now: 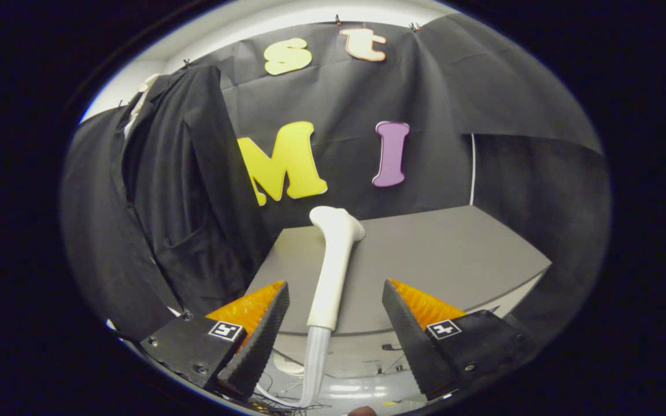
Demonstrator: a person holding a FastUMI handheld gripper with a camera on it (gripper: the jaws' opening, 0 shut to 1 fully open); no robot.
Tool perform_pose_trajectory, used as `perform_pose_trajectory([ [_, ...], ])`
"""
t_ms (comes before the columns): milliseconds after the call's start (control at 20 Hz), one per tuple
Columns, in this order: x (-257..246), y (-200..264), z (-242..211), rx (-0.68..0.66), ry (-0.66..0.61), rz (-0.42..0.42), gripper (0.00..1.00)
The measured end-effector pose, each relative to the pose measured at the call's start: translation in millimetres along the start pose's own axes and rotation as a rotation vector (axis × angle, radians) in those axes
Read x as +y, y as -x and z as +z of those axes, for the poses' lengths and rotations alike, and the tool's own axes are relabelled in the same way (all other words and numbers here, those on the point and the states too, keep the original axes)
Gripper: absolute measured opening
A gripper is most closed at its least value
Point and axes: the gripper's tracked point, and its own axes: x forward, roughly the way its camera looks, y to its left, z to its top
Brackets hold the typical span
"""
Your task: Iron the clothes twice with a garment steamer, once on the left side and once on the right side.
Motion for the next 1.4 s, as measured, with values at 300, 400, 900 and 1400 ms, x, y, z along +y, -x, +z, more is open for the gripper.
perform_pose_trajectory([
  [300,5.1,-44.7,-4.2,0.153,-0.019,-0.002,0.98],
  [400,2.8,-52.7,-10.1,0.192,-0.022,-0.019,0.92],
  [900,1.6,-64.5,-35.2,0.302,-0.058,-0.073,0.53],
  [1400,4.9,-52.2,-38.9,0.267,-0.139,-0.098,0.30],
])
